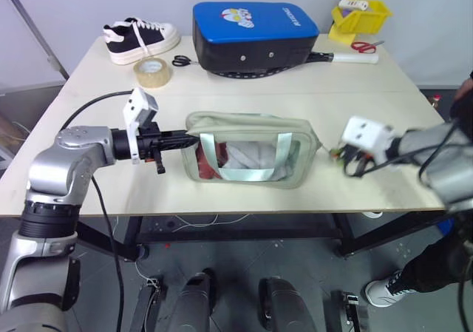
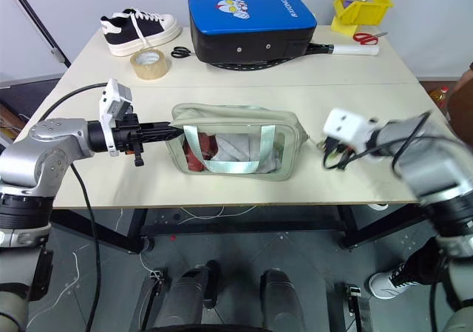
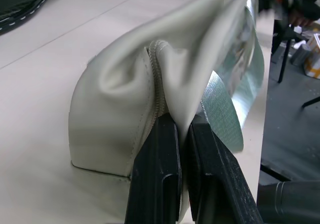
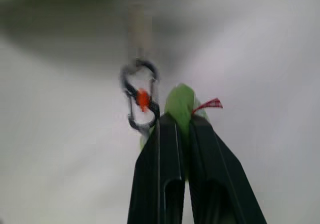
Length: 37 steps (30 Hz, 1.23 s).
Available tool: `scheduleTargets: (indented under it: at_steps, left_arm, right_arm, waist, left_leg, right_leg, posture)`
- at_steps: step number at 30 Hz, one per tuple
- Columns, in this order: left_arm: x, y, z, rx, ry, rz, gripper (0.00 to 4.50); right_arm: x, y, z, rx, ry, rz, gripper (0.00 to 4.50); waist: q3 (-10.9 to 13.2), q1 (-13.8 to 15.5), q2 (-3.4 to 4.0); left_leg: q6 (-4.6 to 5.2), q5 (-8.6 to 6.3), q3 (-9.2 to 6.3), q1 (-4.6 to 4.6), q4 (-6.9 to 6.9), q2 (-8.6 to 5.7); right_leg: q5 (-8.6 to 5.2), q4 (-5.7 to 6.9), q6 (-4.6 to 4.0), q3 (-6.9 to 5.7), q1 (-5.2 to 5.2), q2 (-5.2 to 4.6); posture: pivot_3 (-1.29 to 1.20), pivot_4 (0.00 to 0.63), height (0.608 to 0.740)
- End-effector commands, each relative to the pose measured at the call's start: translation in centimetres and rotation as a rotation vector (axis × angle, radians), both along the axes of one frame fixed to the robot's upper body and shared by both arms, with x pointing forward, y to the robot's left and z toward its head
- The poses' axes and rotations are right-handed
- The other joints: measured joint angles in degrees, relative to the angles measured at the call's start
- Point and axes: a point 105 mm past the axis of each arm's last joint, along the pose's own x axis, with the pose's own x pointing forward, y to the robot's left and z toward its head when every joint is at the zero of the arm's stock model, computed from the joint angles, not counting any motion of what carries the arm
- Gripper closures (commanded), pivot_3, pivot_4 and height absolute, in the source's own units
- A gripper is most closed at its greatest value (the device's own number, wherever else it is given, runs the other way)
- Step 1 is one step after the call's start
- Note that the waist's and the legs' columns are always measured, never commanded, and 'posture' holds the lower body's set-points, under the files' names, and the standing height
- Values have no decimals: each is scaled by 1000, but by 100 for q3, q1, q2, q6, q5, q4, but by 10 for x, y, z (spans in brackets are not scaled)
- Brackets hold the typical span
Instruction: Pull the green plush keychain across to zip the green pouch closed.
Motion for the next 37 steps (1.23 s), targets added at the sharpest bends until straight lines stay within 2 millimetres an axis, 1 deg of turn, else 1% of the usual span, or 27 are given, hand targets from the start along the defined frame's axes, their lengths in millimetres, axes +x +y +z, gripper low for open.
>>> scheduleTargets:
  at_steps: [1,3,5,7,9,10,11,12,13,14,16,18,19,20,21,22,23,25,26,28,30,34,37]
  left_arm:
    - [0,16,11,-12,-36,78,4500]
    - [0,15,11,-16,-37,81,4500]
    - [-1,15,13,-24,-38,81,4500]
    - [-2,15,13,-25,-39,79,4500]
    - [-4,15,13,-25,-41,77,4500]
    - [-4,15,14,-26,-42,76,4500]
    - [-4,14,14,-25,-44,74,4500]
    - [-5,14,15,-23,-48,71,4500]
    - [-5,14,15,-25,-48,67,4500]
    - [-5,13,16,-26,-48,64,4500]
    - [-7,12,16,-25,-43,55,4500]
    - [-9,9,19,-43,-26,36,3743]
    - [-10,8,20,-51,-21,29,3428]
    - [-10,8,22,-49,-27,27,3027]
    - [-11,8,24,-46,-32,21,2447]
    - [-14,8,26,-39,-41,11,2006]
    - [-16,11,32,-39,-55,4,1429]
    - [-22,22,46,-43,-85,-8,424]
    - [-27,30,54,-27,-106,-16,42]
    - [-37,41,64,6,-128,-44,42]
    - [-42,53,72,14,-125,-45,42]
    - [-43,66,82,38,-141,-31,42]
    - [-41,68,85,26,-128,-30,42]
  right_arm:
    - [-5,8,-18,-37,14,-10,4462]
    - [-4,8,-24,-55,11,-17,4462]
    - [8,-3,-16,-53,-23,-78,4462]
    - [19,-12,0,-31,-68,-126,4462]
    - [25,-15,19,4,-100,-134,4462]
    - [27,-14,30,49,-110,-148,4462]
    - [28,-12,42,102,-114,-146,3777]
    - [28,-9,51,142,-118,-138,3428]
    - [27,-5,63,186,-130,-124,2958]
    - [26,-3,71,210,-138,-112,2494]
    - [21,4,92,304,-145,-70,1452]
    - [14,6,113,378,-153,-28,477]
    - [12,6,118,392,-155,-17,12]
    - [10,4,125,408,-162,-7,0]
    - [8,3,130,425,-165,6,0]
    - [5,3,134,443,-159,20,0]
    - [1,3,139,460,-161,48,0]
    - [-10,9,147,503,-152,117,0]
    - [-18,14,152,533,-144,170,0]
    - [-31,20,159,568,-133,244,0]
    - [-39,24,163,585,-120,282,0]
    - [-50,26,157,564,-90,322,0]
    - [-53,25,152,546,-82,319,0]
  waist:
    - [0,9,-1]
    - [-4,20,-7]
    - [-8,18,-14]
    - [-8,14,-14]
    - [-8,26,-14]
    - [-8,30,-14]
    - [-8,29,-14]
    - [-8,29,-14]
    - [-7,31,-14]
    - [-7,38,-14]
    - [-7,43,-13]
    - [-7,43,-13]
    - [-7,43,-13]
    - [-7,43,-13]
    - [-7,51,-13]
    - [-7,57,-14]
    - [-7,56,-14]
    - [-6,44,-14]
    - [-6,37,-15]
    - [-5,7,-12]
    - [-5,10,-11]
    - [-5,50,-12]
    - [-6,50,-12]
  left_leg:
    - [0,0,-1,7,1,0]
    - [-1,-1,-2,19,3,1]
    - [-4,-3,-2,35,2,3]
    - [-14,-11,0,50,-3,7]
    - [-14,-11,1,51,-4,7]
    - [-14,-11,1,49,-5,7]
    - [-13,-11,2,46,-6,7]
    - [-9,-9,1,43,-9,7]
    - [-2,-5,1,39,-11,7]
    - [-1,-4,2,36,-12,7]
    - [0,-4,2,31,-15,7]
    - [1,-3,2,19,-13,6]
    - [1,-3,3,16,-11,6]
    - [2,-4,2,14,-11,5]
    - [2,-4,2,13,-9,5]
    - [3,-5,2,11,-9,3]
    - [3,-5,1,8,-7,3]
    - [3,-7,3,4,-6,3]
    - [3,-7,3,0,-7,3]
    - [4,-7,2,-10,-9,6]
    - [7,-9,4,-9,-15,7]
    - [-3,-18,5,-9,-15,9]
    - [2,-25,12,-11,-10,12]
  right_leg:
    - [0,1,-1,0,5,2]
    - [0,1,-4,-1,19,1]
    - [-1,-5,-6,-1,38,-7]
    - [2,-17,-11,-3,52,-13]
    - [2,-18,-11,-2,54,-18]
    - [2,-20,-11,-3,52,-19]
    - [2,-22,-11,-2,49,-18]
    - [2,-23,-11,-2,45,-18]
    - [3,-24,-11,-2,41,-17]
    - [2,-25,-11,-2,38,-17]
    - [2,-26,-10,-4,34,-14]
    - [3,-25,-9,-4,22,-11]
    - [3,-25,-9,-5,20,-10]
    - [3,-25,-9,-5,18,-10]
    - [3,-26,-9,-6,18,-10]
    - [3,-27,-9,-7,18,-12]
    - [3,-29,-9,-8,18,-15]
    - [3,-34,-10,-8,15,-20]
    - [3,-34,-10,-7,11,-22]
    - [3,-33,-10,-7,-3,-21]
    - [3,-34,-10,-6,-5,-20]
    - [2,-36,-12,-7,-6,-24]
    - [2,-42,-13,-13,0,-52]
  posture:
    - [0,150,724]
    - [0,150,724]
    - [0,150,724]
    - [0,150,724]
    - [0,150,724]
    - [0,150,724]
    - [0,150,724]
    - [0,150,724]
    - [0,150,724]
    - [0,150,724]
    - [0,150,724]
    - [0,150,724]
    - [0,150,724]
    - [0,150,724]
    - [0,150,724]
    - [0,150,724]
    - [0,150,724]
    - [0,150,724]
    - [0,150,724]
    - [0,150,724]
    - [0,150,724]
    - [0,150,724]
    - [0,150,724]
